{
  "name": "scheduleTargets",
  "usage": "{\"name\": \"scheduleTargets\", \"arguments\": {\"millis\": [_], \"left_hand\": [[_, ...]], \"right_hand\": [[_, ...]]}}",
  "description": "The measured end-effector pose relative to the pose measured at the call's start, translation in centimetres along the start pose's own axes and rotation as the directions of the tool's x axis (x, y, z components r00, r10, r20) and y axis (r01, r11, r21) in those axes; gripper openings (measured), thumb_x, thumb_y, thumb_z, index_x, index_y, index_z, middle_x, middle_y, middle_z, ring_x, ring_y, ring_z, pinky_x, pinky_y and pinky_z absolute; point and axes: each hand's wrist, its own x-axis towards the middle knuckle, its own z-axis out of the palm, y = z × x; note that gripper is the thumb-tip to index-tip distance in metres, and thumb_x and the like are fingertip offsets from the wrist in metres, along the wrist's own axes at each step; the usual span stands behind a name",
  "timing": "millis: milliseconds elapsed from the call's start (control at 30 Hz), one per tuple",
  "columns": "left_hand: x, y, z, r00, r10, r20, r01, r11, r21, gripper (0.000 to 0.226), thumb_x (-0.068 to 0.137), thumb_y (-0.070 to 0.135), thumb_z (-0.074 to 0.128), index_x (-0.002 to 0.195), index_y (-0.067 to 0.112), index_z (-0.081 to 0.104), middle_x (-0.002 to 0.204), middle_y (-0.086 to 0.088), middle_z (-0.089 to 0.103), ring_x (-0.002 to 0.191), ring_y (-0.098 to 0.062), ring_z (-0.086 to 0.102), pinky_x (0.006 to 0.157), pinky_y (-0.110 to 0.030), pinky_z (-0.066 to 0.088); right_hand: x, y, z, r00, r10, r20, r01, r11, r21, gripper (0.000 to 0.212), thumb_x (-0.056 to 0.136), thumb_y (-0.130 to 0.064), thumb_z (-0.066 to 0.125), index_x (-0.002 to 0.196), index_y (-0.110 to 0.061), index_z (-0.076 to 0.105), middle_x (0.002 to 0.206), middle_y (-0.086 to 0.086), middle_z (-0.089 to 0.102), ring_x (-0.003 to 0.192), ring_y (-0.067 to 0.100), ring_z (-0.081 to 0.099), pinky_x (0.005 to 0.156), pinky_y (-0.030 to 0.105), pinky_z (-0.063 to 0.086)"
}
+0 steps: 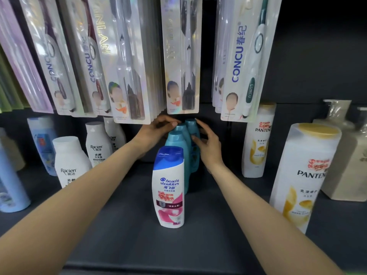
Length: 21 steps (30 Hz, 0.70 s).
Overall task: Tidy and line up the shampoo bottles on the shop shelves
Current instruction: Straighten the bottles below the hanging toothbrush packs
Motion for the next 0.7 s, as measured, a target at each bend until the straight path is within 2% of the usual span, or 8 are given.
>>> {"name": "scheduleTargets", "arguments": {"millis": [133, 267, 367, 433, 533, 633, 700], "left_hand": [[0.1, -0.2, -0.1, 1.0, 0.0, -0.004, 0.0, 1.0, -0.005, 0.011, 0.09, 0.016, 0.059, 0.099, 0.01, 0.063, 0.103, -0.002, 0.065, 0.085, -0.005, 0.059, 0.07, -0.005, 0.047], [0.2, -0.4, -0.4, 1.0, -0.018, -0.004, 0.018, 1.0, 0.015, 0.02, 0.089, 0.02, 0.061, 0.105, 0.007, 0.065, 0.108, -0.004, 0.066, 0.092, -0.009, 0.06, 0.075, -0.008, 0.049], [0.2, -0.3, -0.4, 1.0, -0.026, 0.004, 0.026, 1.0, 0.015, 0.021, 0.089, 0.02, 0.061, 0.105, 0.007, 0.065, 0.108, -0.004, 0.066, 0.094, -0.01, 0.06, 0.078, -0.012, 0.049], [0.1, -0.1, -0.2, 0.999, -0.034, 0.0, 0.034, 0.999, 0.006, 0.019, 0.089, 0.019, 0.061, 0.104, 0.008, 0.064, 0.104, -0.002, 0.066, 0.091, -0.009, 0.06, 0.076, -0.011, 0.05], [-0.1, 0.2, 0.0, 0.999, -0.036, -0.014, 0.036, 0.999, -0.007, 0.018, 0.09, 0.015, 0.059, 0.104, 0.005, 0.063, 0.096, 0.0, 0.065, 0.082, -0.004, 0.06, 0.069, -0.007, 0.048], [-0.3, 0.3, 0.1, 0.999, -0.04, -0.024, 0.04, 0.999, 0.004, 0.02, 0.09, 0.015, 0.059, 0.107, 0.005, 0.063, 0.095, 0.002, 0.066, 0.081, -0.002, 0.06, 0.067, -0.007, 0.046], [-0.5, 0.5, 0.3, 0.999, -0.036, -0.027, 0.036, 0.999, -0.001, 0.02, 0.091, 0.013, 0.057, 0.109, 0.004, 0.063, 0.094, 0.002, 0.065, 0.08, 0.0, 0.061, 0.066, -0.006, 0.046]], "right_hand": [[0.9, 0.2, 0.8, 0.999, -0.029, 0.016, 0.03, 0.999, -0.02, 0.051, 0.086, 0.006, 0.054, 0.132, -0.016, 0.052, 0.127, 0.004, 0.06, 0.117, 0.015, 0.056, 0.101, 0.027, 0.044], [1.4, 0.4, 1.6, 0.999, -0.044, 0.01, 0.044, 0.997, -0.056, 0.049, 0.086, 0.005, 0.053, 0.131, -0.015, 0.053, 0.125, 0.005, 0.061, 0.113, 0.013, 0.057, 0.096, 0.017, 0.045], [1.5, 0.6, 1.8, 0.999, -0.043, 0.008, 0.044, 0.994, -0.099, 0.049, 0.086, 0.001, 0.055, 0.131, -0.019, 0.053, 0.124, 0.006, 0.06, 0.111, 0.015, 0.057, 0.098, 0.023, 0.045], [1.7, 0.7, 1.7, 0.998, -0.05, -0.025, 0.046, 0.985, -0.165, 0.05, 0.085, 0.003, 0.055, 0.129, -0.019, 0.054, 0.123, 0.008, 0.055, 0.109, 0.017, 0.057, 0.098, 0.023, 0.043], [1.8, 0.8, 1.3, 0.996, -0.062, -0.064, 0.044, 0.966, -0.254, 0.047, 0.084, 0.006, 0.055, 0.126, -0.016, 0.057, 0.119, 0.012, 0.054, 0.104, 0.019, 0.056, 0.09, 0.013, 0.038], [1.7, 0.8, 1.2, 0.997, -0.054, -0.055, 0.038, 0.965, -0.259, 0.046, 0.084, 0.004, 0.056, 0.126, -0.016, 0.057, 0.116, 0.011, 0.056, 0.102, 0.019, 0.057, 0.092, 0.019, 0.042], [1.5, 0.8, 1.2, 0.997, -0.04, -0.069, 0.022, 0.97, -0.242, 0.045, 0.085, 0.001, 0.057, 0.126, -0.017, 0.057, 0.114, 0.011, 0.057, 0.101, 0.019, 0.057, 0.089, 0.018, 0.041]]}}
